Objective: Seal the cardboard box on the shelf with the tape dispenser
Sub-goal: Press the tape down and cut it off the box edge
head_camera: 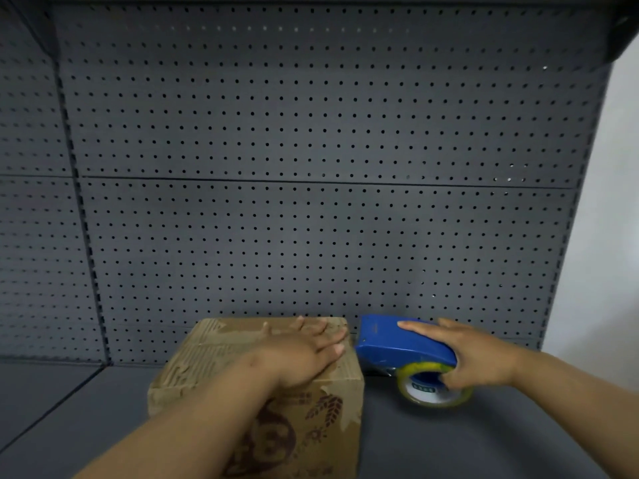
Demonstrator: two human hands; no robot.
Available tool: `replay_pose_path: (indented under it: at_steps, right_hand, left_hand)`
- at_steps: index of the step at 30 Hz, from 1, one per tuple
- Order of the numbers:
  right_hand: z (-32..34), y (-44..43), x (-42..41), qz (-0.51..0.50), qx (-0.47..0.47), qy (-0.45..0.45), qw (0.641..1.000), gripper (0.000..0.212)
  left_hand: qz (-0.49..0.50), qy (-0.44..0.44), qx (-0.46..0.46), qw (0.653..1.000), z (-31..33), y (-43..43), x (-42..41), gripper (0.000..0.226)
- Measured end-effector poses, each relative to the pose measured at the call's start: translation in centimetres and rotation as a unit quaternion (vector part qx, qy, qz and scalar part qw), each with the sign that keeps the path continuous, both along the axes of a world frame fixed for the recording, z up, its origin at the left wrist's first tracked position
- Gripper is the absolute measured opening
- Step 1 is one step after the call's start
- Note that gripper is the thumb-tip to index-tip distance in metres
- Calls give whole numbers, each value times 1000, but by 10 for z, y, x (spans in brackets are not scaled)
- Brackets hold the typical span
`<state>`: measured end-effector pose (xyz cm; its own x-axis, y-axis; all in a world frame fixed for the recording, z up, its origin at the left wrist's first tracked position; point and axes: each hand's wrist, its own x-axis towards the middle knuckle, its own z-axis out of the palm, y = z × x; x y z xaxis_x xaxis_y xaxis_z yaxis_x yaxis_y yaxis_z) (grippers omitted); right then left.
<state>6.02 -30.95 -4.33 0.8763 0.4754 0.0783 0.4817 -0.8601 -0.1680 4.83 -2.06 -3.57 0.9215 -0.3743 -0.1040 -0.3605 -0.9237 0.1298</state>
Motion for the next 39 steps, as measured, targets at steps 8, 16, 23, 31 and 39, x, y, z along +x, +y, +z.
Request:
replay_pose_path:
  at_steps: [8, 16, 23, 31, 39]
  right_hand:
    - [7, -13, -7, 6, 9, -4, 1000, 93]
    - [11, -47, -28, -15, -38, -16, 999, 90]
    - [43, -16, -33, 5, -163, -59, 985, 78]
    - [63, 45, -28, 3, -253, -60, 966, 74]
    - [83, 42, -39, -13, -229, 75, 971, 79]
  left_hand:
    - [-19, 27, 4, 999, -7, 9, 11, 46]
    - [-11, 26, -2, 1000, -6, 7, 13, 44]
    - [-8, 22, 3, 1000, -6, 5, 12, 44]
    - [-7, 16, 2, 1000, -7, 4, 8, 44]
    - [-9, 18, 1, 1000, -8, 6, 11, 45]
